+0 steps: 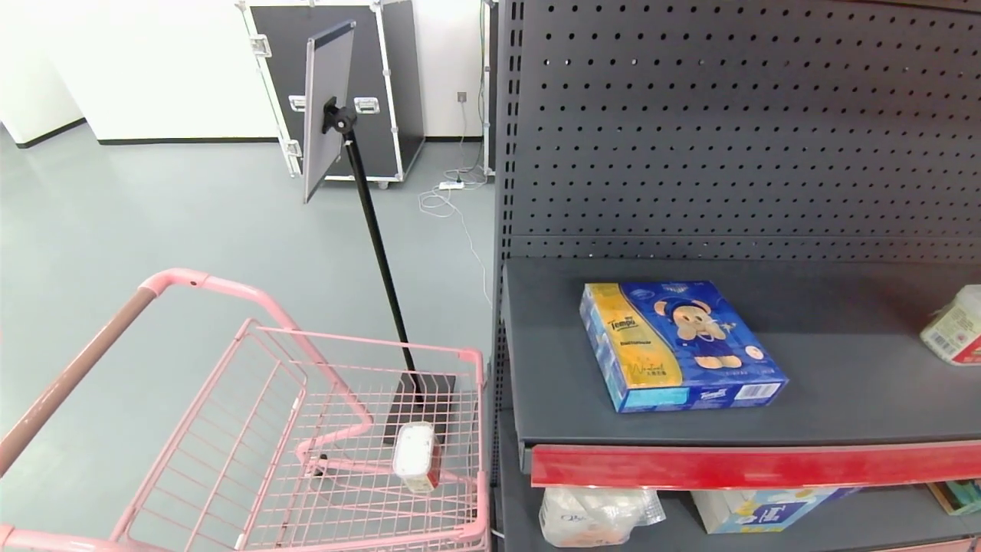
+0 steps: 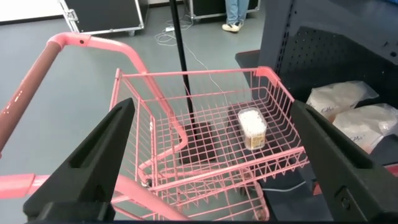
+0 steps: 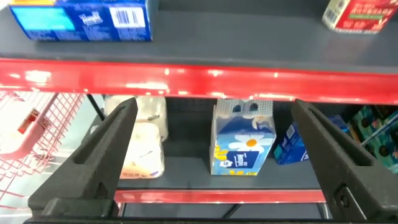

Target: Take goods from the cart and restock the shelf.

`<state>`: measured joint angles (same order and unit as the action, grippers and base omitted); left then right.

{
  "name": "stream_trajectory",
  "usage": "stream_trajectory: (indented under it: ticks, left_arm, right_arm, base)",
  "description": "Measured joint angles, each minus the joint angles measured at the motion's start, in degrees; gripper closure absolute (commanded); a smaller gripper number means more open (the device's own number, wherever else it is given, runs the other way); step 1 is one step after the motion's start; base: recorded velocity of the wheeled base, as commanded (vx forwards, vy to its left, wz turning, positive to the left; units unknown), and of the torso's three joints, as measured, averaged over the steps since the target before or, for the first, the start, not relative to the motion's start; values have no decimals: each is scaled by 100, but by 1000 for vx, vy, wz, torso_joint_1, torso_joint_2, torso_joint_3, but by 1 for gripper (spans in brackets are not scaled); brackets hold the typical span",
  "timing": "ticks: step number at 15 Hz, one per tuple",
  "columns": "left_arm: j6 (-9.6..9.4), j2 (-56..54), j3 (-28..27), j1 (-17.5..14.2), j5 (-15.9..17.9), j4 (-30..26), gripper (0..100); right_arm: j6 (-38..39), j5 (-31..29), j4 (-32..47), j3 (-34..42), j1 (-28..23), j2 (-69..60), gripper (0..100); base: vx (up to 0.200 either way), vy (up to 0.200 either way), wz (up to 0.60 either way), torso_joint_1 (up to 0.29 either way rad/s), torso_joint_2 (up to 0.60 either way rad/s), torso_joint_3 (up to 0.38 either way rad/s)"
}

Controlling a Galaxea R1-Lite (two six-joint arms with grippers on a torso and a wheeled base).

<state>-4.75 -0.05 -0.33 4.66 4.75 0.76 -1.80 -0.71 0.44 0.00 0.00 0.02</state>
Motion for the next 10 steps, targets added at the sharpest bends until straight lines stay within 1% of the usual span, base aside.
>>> stream_trajectory:
  ticks: [6, 10]
  left_arm:
    - [2, 0, 0, 0, 0, 0, 0]
    - [2, 0, 0, 0, 0, 2, 0]
  right_arm:
    - [-5, 2, 0, 0, 0, 0, 0]
    - [-2, 0, -1, 0, 0, 0, 0]
  base:
    - [0, 0, 0, -137, 369, 228]
    - [0, 0, 0, -148, 408, 261]
